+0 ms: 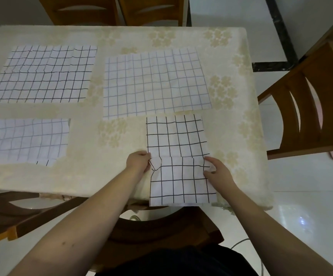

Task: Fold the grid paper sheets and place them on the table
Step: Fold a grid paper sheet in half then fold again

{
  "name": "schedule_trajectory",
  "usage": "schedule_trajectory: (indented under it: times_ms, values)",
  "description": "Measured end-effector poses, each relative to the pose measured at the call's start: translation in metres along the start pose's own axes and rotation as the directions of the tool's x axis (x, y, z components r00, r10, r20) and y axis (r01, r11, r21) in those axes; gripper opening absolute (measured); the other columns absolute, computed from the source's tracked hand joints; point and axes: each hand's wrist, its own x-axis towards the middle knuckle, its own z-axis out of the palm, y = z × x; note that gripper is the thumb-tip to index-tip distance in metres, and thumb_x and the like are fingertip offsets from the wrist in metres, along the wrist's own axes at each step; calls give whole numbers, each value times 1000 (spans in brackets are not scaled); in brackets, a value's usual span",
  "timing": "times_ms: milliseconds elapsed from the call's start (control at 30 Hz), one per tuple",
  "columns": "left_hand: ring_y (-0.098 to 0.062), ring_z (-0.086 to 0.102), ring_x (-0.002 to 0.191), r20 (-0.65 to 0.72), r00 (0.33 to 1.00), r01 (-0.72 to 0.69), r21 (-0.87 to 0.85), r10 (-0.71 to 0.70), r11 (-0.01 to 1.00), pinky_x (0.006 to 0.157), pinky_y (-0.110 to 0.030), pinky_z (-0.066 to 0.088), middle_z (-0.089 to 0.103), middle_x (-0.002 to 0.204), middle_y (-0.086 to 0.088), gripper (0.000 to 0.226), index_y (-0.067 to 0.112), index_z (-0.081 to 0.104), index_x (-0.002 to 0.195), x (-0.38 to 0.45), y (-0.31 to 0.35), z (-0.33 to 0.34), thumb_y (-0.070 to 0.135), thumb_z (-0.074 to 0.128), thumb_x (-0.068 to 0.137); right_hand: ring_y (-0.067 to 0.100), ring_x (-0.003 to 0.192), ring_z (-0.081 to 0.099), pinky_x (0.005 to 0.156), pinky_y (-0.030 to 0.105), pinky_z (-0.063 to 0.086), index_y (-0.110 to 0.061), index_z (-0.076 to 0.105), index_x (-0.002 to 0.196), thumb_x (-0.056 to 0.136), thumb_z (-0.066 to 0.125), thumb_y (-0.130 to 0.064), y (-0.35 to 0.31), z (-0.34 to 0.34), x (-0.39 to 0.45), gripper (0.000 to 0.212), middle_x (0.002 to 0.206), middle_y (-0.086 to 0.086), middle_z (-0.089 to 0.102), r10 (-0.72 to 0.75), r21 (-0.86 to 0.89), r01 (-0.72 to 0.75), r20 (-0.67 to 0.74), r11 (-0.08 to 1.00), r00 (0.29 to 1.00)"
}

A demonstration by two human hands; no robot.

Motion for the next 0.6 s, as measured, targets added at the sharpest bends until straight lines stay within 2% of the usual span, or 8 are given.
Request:
schedule_trajectory:
  times_ms: [133,167,267,333,433,500,567,600]
  values:
    - [-27,62,76,59,998,2,-22,0,1000,71,-37,58,66,90,-15,10,13,63,84,8,-1,-7,14,62,95,16,128,48,96,21,38,-20,54,136,89,60,-6,3,0,-1,49,143,-4,49,-9,-38,9,-9,999,1000]
    - [-27,62,78,71,997,-3,-13,3,1000,69,-35,58,65,91,-14,12,13,62,85,8,0,-7,15,59,96,17,125,51,95,22,40,-21,54,136,89,60,-6,3,1,-1,49,143,-4,49,-6,-46,6,-7,999,1000]
    - [-20,58,70,84,996,-34,49,30,998,47,-23,51,61,88,-12,13,9,60,90,7,0,-7,17,54,99,20,114,59,91,30,50,-25,48,140,90,59,-10,4,4,0,54,144,-4,47,7,-62,-7,-4,998,1000]
    - [-18,56,67,96,995,-39,30,36,999,44,-20,49,60,86,-11,14,7,60,96,6,0,-9,20,54,99,20,110,59,87,33,52,-26,43,142,93,54,-11,4,6,1,53,143,1,47,16,-48,-17,-15,999,1000]
    - [-17,63,75,184,983,21,-49,-11,999,53,-23,54,67,96,-12,31,3,60,109,6,-2,-12,31,60,96,14,103,51,71,19,43,-23,42,143,99,42,-12,2,8,1,45,142,5,47,29,-46,-31,-49,998,998]
    - [-14,63,85,231,972,44,-19,-38,999,60,-21,55,65,105,-10,41,4,59,112,4,-7,-15,37,68,90,13,98,50,64,14,39,-21,42,143,98,41,-11,2,10,2,46,142,7,47,26,-68,-30,-56,997,998]
    - [-14,63,100,246,969,32,19,-35,999,70,-18,56,63,116,-7,54,0,59,119,6,-13,-18,35,77,82,15,94,54,67,18,42,-20,42,143,97,42,-10,2,11,2,48,141,8,46,22,-82,-26,-55,996,998]
    - [-16,64,105,248,968,20,21,-25,1000,74,-18,55,65,118,-8,53,-2,61,118,7,-16,-19,30,79,80,15,93,55,71,21,44,-19,42,144,96,43,-9,2,12,2,48,141,8,45,24,-82,-28,-51,996,998]
